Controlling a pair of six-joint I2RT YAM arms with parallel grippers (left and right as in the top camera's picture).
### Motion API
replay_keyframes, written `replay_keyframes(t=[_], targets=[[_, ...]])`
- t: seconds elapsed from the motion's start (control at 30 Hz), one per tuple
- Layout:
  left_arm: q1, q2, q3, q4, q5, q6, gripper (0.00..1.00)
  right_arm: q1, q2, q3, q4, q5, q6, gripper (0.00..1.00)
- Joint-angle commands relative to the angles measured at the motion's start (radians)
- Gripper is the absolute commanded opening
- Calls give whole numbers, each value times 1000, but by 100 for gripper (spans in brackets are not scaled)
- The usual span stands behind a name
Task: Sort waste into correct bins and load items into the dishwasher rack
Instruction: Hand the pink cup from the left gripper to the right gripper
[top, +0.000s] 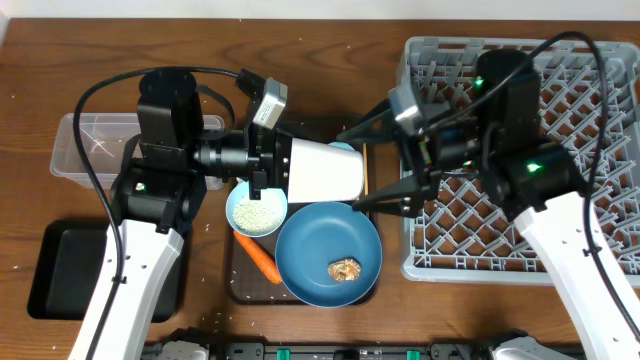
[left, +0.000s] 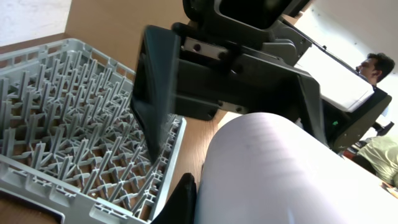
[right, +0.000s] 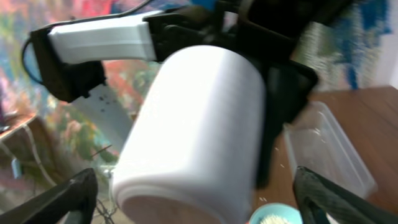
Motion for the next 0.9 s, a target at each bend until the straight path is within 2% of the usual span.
replay_keyframes(t=[0.0, 0.2, 0.33, 0.37, 0.4, 0.43, 0.5, 0.53, 0.57, 0.63, 0.7, 0.77, 0.8, 0.87], targets=[[4, -7, 16, 11, 28, -9, 6, 53, 1, 16, 14, -31, -17, 86], [4, -7, 16, 24, 27, -9, 5, 91, 1, 16, 17, 61, 47, 55], [4, -7, 16, 24, -18, -10, 7, 92, -6, 16, 17, 61, 47, 51], [4, -7, 16, 23, -32, -12, 9, 92, -9, 16, 16, 61, 47, 49], [4, -7, 16, 24, -47, -18, 17, 92, -13, 16, 14, 61, 48, 48], [5, -7, 16, 24, -59, -26, 17, 92, -17, 16, 13, 61, 54, 47], [5, -7, 16, 24, -59, -26, 25, 92, -24, 16, 13, 62, 54, 47], [5, -7, 16, 24, -59, -26, 31, 92, -28, 16, 13, 66, 54, 47], [5, -7, 16, 24, -59, -26, 44, 92, -31, 16, 13, 71, 54, 47], [5, -7, 16, 24, -59, -26, 46, 90, -36, 16, 12, 82, 54, 47], [5, -7, 16, 24, -59, -27, 46, 90, -40, 16, 13, 84, 55, 47], [5, -7, 16, 24, -59, -28, 24, 90, -40, 16, 13, 84, 54, 49], [5, -7, 16, 24, -59, -28, 9, 90, -40, 16, 13, 84, 54, 55], [5, -7, 16, 24, -59, -28, 6, 91, -40, 16, 13, 85, 53, 61]])
